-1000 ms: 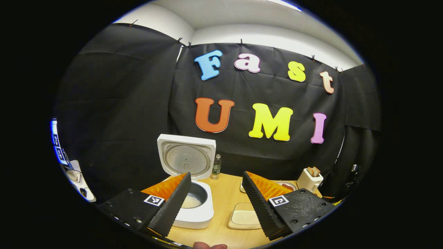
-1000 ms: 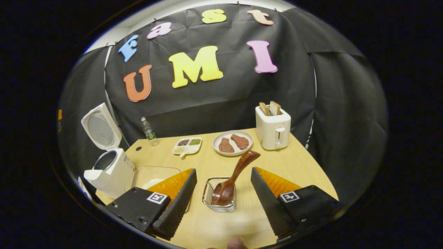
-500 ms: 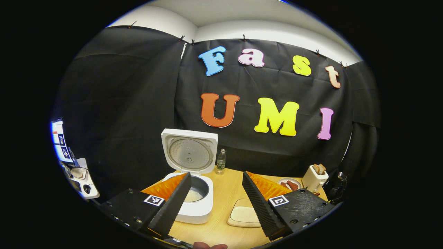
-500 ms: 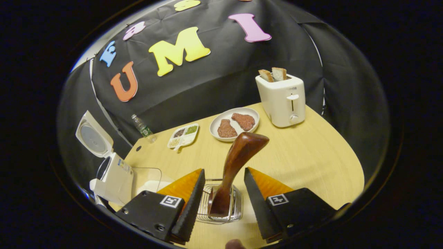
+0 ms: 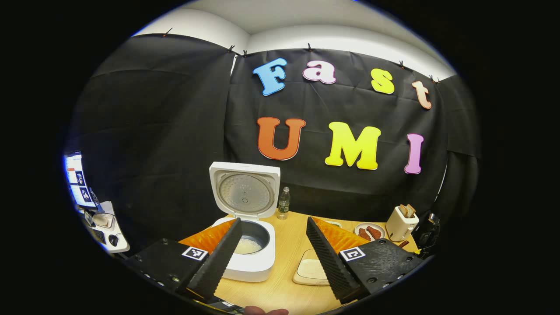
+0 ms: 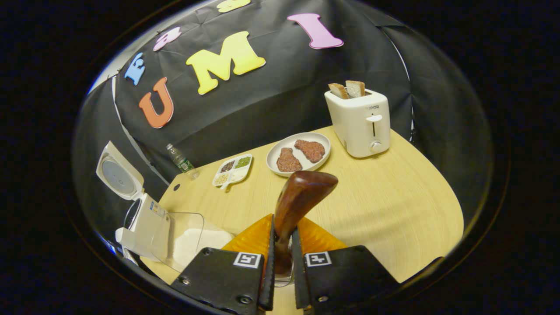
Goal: Close the left gripper, press the button to open the rice cooker; take a wooden spoon from the chopstick holder with the right hand, scoop a spoonful of rice and pour it into the rice cooker, then put the wooden spoon back into the chopstick holder.
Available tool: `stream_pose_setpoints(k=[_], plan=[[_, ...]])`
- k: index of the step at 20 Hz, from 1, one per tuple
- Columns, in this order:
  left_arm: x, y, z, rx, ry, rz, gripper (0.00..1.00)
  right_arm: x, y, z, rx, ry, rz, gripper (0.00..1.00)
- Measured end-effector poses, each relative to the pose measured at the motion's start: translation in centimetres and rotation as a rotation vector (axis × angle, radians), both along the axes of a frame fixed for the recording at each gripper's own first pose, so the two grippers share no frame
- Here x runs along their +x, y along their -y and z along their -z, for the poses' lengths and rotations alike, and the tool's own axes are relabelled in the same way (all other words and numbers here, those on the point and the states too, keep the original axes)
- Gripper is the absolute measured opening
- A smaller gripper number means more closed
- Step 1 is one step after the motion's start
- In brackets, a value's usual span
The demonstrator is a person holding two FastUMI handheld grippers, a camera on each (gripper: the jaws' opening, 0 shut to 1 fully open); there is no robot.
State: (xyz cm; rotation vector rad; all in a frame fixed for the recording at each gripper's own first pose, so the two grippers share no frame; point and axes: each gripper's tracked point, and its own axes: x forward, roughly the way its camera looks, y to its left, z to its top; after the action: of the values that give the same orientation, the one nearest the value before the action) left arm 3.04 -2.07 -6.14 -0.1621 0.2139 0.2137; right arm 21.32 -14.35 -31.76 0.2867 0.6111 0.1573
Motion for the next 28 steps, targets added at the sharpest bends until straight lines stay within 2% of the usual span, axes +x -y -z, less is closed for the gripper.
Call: stream_pose_setpoints(k=[5, 7, 10, 14, 15, 18, 21, 24, 28], plan=[[-0.8, -2.1, 0.5, -0.036, 0.012, 0.002, 0.94, -1.6, -0.7, -0.9, -0.054, 0.005, 0.012, 0.19], [-1.3, -3.4, 0.6, -0.022, 0.017, 0.000, 0.94, -2.0, -0.6, -1.6, -0.089, 0.016, 0.036, 0.16], [-1.9, -5.1, 0.1, 0.007, 0.038, 0.008, 0.94, -2.2, -0.8, -3.9, -0.147, 0.070, 0.075, 0.11], [-2.3, -6.5, 0.0, 0.008, 0.068, 0.050, 0.94, -2.7, -1.8, -7.7, -0.223, 0.123, 0.121, 0.08], [-2.4, -6.8, 0.0, 0.004, 0.074, 0.064, 0.94, -2.9, -2.4, -8.9, -0.236, 0.139, 0.125, 0.11], [-2.7, -8.1, 0.1, 0.013, 0.092, 0.105, 0.94, -3.6, -5.6, -12.6, -0.256, 0.193, 0.107, 0.10], [-3.4, -9.9, 0.7, 0.026, 0.089, 0.123, 0.94, -3.9, -10.8, -14.4, -0.238, 0.226, 0.058, 0.10], [-3.6, -11.8, 1.3, 0.013, 0.086, 0.130, 0.94, -3.9, -15.7, -13.6, -0.231, 0.226, 0.008, 0.10], [-4.2, -14.2, 2.2, 0.005, 0.068, 0.123, 0.94, -4.0, -19.6, -10.3, -0.266, 0.198, -0.027, 0.10]])
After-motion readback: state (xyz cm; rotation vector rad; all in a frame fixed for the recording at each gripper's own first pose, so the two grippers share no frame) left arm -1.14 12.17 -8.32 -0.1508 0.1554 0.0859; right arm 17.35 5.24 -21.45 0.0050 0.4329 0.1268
